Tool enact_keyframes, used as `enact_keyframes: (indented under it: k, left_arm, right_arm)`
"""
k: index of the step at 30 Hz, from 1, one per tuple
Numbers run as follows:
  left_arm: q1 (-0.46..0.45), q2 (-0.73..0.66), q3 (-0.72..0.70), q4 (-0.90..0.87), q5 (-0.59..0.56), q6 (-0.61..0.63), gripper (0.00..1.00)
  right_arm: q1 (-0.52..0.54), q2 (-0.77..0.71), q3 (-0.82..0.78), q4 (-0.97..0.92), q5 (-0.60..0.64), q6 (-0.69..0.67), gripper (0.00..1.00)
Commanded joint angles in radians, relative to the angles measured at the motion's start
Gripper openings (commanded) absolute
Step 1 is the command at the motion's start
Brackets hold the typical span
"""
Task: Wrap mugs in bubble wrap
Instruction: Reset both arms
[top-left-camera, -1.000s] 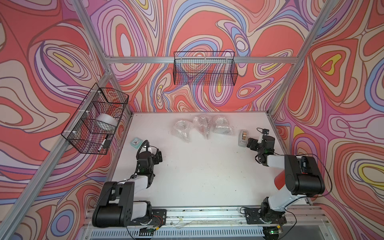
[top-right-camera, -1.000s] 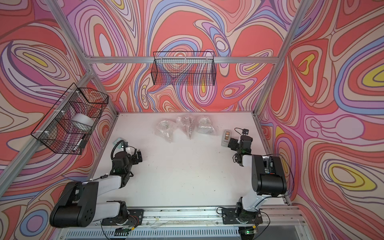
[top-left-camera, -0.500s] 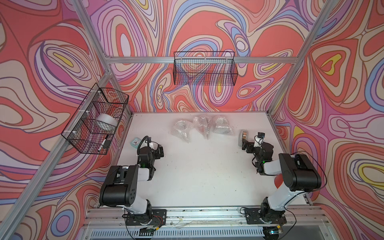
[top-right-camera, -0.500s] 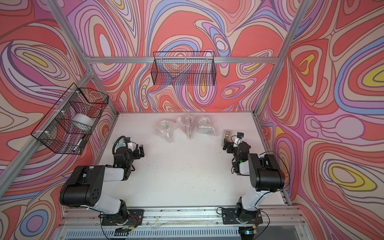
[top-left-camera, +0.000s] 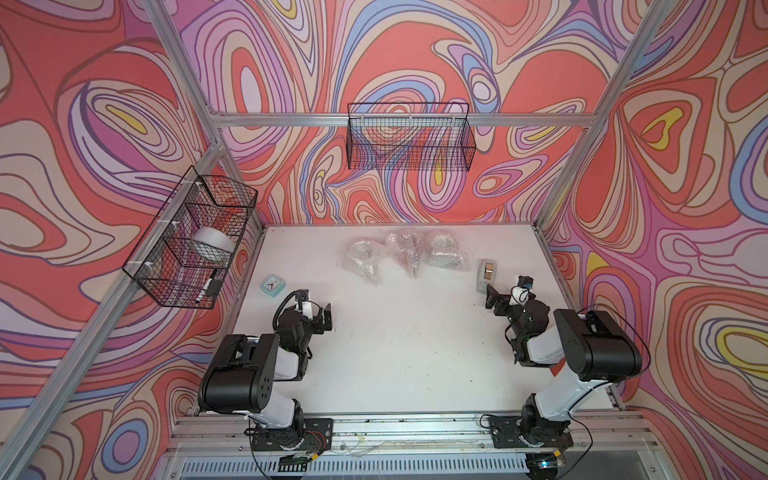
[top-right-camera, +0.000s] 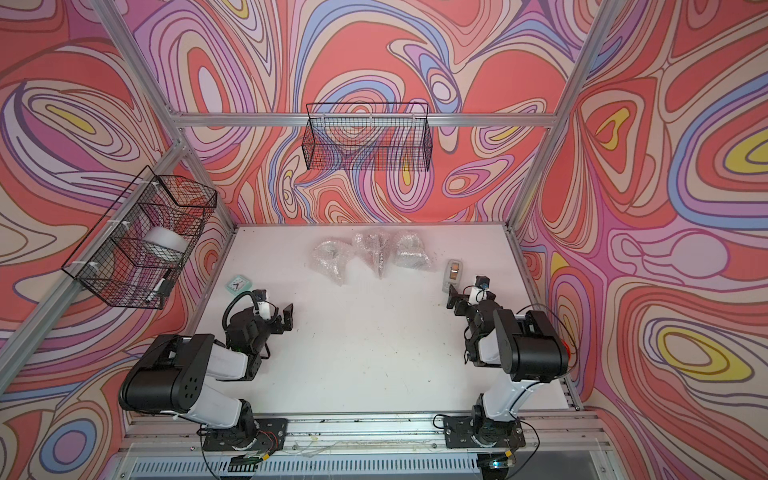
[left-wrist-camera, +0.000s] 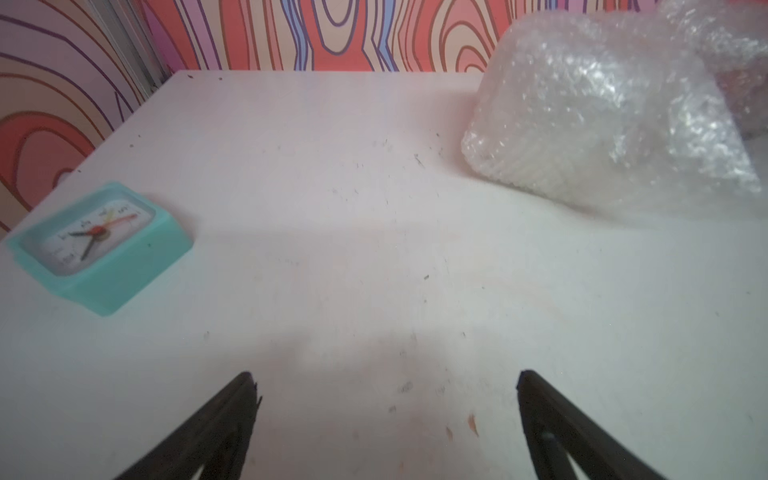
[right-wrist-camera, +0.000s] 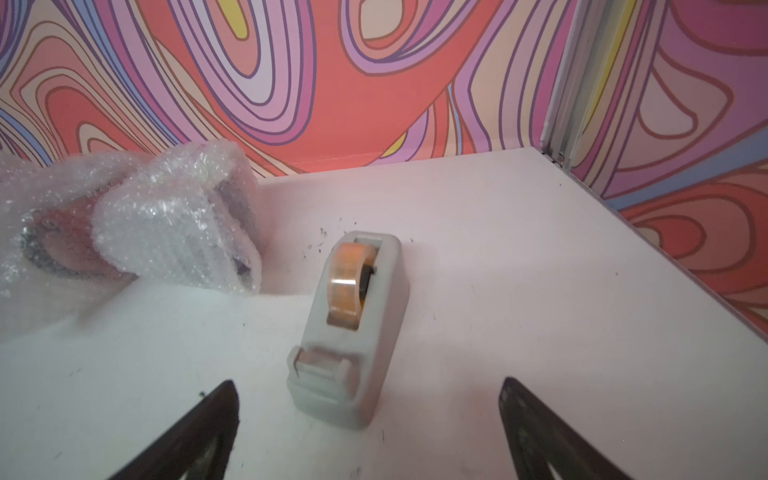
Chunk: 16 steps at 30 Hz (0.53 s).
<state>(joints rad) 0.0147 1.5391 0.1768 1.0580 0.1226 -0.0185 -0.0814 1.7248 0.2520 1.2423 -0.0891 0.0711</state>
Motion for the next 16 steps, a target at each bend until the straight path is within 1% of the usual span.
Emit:
enact_keyframes:
  k: [1, 2, 3, 4, 5, 6, 8, 9, 10, 12, 13, 14, 15, 16]
  left_arm:
    - [0.006, -0.004, 0.184, -0.149, -0.047, -0.004, 1.0]
    - [0.007, -0.009, 0.23, -0.257, -0.061, -0.001, 1.0]
    - [0.007, -0.019, 0.195, -0.196, -0.059, -0.004, 1.0]
    - [0.007, -0.007, 0.157, -0.099, -0.069, -0.011, 1.0]
    - [0.007, 0.0, 0.117, -0.013, -0.074, -0.011, 1.0]
    - [0.007, -0.011, 0.085, 0.03, -0.074, -0.012, 1.0]
    - [0.007, -0.008, 0.08, 0.048, -0.088, -0.018, 1.0]
    - [0.007, -0.002, 0.103, 0.018, -0.082, -0.014, 1.0]
    - [0.007, -0.004, 0.132, -0.049, -0.075, -0.012, 1.0]
    - [0.006, -0.004, 0.227, -0.234, -0.063, -0.001, 1.0]
    - [0.005, -0.012, 0.211, -0.221, -0.061, -0.004, 1.0]
    - [0.005, -0.009, 0.193, -0.171, -0.07, -0.01, 1.0]
    - [0.005, 0.013, 0.218, -0.188, -0.067, 0.0, 1.0]
    - [0.003, -0.001, 0.228, -0.237, -0.061, -0.003, 1.0]
  right_arm:
    - [0.007, -0.025, 0.157, -0.199, 0.083, 0.023, 0.98]
    - [0.042, -0.028, 0.211, -0.301, 0.099, -0.017, 0.98]
    - [0.073, -0.015, 0.221, -0.293, 0.114, -0.053, 0.98]
    - [0.074, -0.016, 0.219, -0.298, 0.107, -0.052, 0.98]
    - [0.074, -0.021, 0.216, -0.298, 0.129, -0.044, 0.98]
    - [0.074, -0.013, 0.215, -0.283, 0.142, -0.038, 0.98]
    - [0.074, -0.016, 0.217, -0.295, 0.147, -0.038, 0.98]
    - [0.075, -0.015, 0.216, -0.287, 0.15, -0.04, 0.98]
    - [0.074, -0.017, 0.217, -0.295, 0.149, -0.039, 0.98]
    - [0.074, -0.017, 0.217, -0.293, 0.149, -0.038, 0.98]
    - [0.074, -0.016, 0.217, -0.292, 0.15, -0.04, 0.99]
    - [0.074, -0.016, 0.217, -0.29, 0.15, -0.04, 0.98]
    - [0.074, -0.016, 0.217, -0.292, 0.149, -0.039, 0.98]
    - [0.074, -0.015, 0.217, -0.291, 0.15, -0.04, 0.98]
